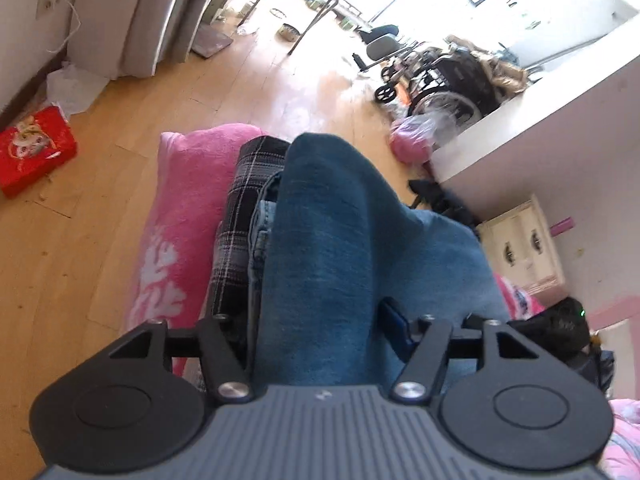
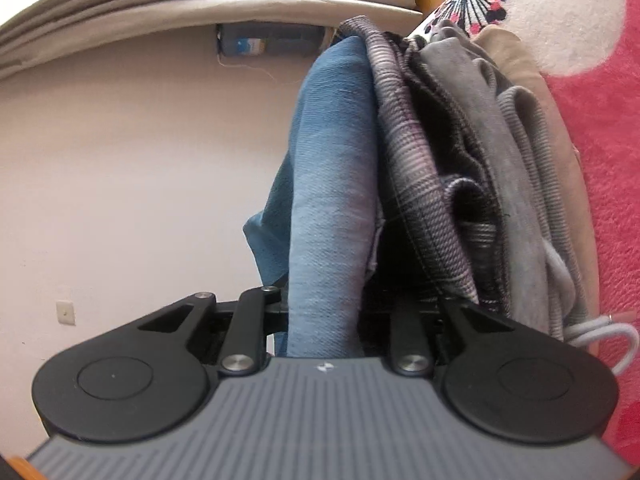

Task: Fold clothes
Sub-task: 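Lower the jeans onto the stack and open both grippers, then press the jeans flat on top of the stack with both grippers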

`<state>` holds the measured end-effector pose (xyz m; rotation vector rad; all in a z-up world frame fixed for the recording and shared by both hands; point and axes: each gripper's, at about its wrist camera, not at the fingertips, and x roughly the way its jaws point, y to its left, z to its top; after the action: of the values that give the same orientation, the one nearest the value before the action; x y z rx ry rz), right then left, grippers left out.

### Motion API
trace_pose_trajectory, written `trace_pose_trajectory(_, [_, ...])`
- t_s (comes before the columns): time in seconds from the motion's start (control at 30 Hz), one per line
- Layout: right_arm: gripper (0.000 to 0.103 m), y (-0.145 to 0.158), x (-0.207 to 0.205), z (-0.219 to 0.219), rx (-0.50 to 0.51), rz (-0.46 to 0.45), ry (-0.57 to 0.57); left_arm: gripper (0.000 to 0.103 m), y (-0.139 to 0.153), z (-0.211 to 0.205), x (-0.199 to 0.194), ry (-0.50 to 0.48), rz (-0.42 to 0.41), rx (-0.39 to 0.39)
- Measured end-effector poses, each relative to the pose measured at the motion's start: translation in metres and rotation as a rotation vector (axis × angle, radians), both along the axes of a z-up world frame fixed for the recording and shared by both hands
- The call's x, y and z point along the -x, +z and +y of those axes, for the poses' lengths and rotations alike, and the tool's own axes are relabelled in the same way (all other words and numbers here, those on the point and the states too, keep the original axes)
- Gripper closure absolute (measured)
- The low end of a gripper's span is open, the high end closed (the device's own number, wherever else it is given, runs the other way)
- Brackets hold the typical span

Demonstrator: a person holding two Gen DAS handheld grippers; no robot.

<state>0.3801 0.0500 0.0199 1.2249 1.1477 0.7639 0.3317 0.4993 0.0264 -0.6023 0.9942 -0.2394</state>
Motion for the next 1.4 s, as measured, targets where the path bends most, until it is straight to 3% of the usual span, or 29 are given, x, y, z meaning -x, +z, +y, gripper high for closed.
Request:
trace_pose_trajectory(0.17, [0.072, 0.018, 0.023, 0.002, 0.068, -0.119, 0.012, 0.036, 0.026, 0.006, 0.010, 0.046, -0.072, -0.093])
trace_pose_trajectory(0.23, [0.055, 0.029, 0.028, -0.009, 0.084, -0.169, -0.027, 0.036, 0.042, 0.017, 0.021, 0.110, -0.128, -0.108])
trace_pose_trajectory(0.33, [0.053, 0.038, 0.052, -0.029, 0.115, -0.231, -0.074, 0.037, 0.063, 0.023, 0.041, 0.168, -0.197, -0.114])
trace_pose_trajectory(0.47, [0.057, 0.064, 0.092, -0.025, 0.316, -0.484, -0.124, 0.038, 0.082, -0.012, 0.068, 0.064, -0.311, -0.233])
trace_pose_trajectory(0.57, [0.073, 0.091, 0.131, -0.016, 0.441, -0.700, -0.157, 0.038, 0.082, -0.049, 0.080, -0.062, -0.374, -0.368])
trace_pose_trajectory(0.63, [0.081, 0.106, 0.150, -0.013, 0.511, -0.877, -0.127, 0.038, 0.073, -0.067, 0.081, -0.133, -0.374, -0.425])
trace_pose_trajectory(0.7, [0.082, 0.116, 0.170, 0.002, 0.604, -1.047, -0.060, 0.038, 0.056, -0.076, 0.077, -0.155, -0.331, -0.461])
trace_pose_trajectory(0.77, [0.083, 0.112, 0.185, 0.034, 0.732, -1.146, 0.056, 0.038, 0.044, -0.079, 0.075, -0.146, -0.312, -0.491])
trace_pose_trajectory(0.87, [0.085, 0.080, 0.194, 0.068, 0.902, -1.163, 0.196, 0.038, 0.038, -0.076, 0.071, -0.110, -0.294, -0.486])
trace_pose_trajectory(0.97, [0.085, 0.072, 0.203, 0.083, 0.992, -1.230, 0.237, 0.038, 0.040, -0.077, 0.073, -0.105, -0.298, -0.500])
trace_pose_trajectory(1.03, [0.087, 0.085, 0.197, 0.075, 0.933, -1.231, 0.213, 0.037, 0.041, -0.079, 0.076, -0.109, -0.304, -0.518])
trace_pose_trajectory(1.13, [0.087, 0.123, 0.177, 0.053, 0.835, -1.223, 0.061, 0.034, 0.042, -0.080, 0.075, -0.103, -0.311, -0.523])
trace_pose_trajectory(1.23, [0.087, 0.148, 0.137, 0.034, 0.836, -1.197, -0.061, 0.031, 0.039, -0.085, 0.076, -0.095, -0.321, -0.534])
trace_pose_trajectory(1.33, [0.087, 0.126, 0.064, 0.033, 0.877, -1.054, -0.052, 0.030, 0.036, -0.088, 0.073, -0.093, -0.327, -0.544])
trace_pose_trajectory(1.4, [0.091, 0.102, 0.028, 0.026, 0.864, -0.905, -0.033, 0.030, 0.036, -0.087, 0.071, -0.092, -0.330, -0.530])
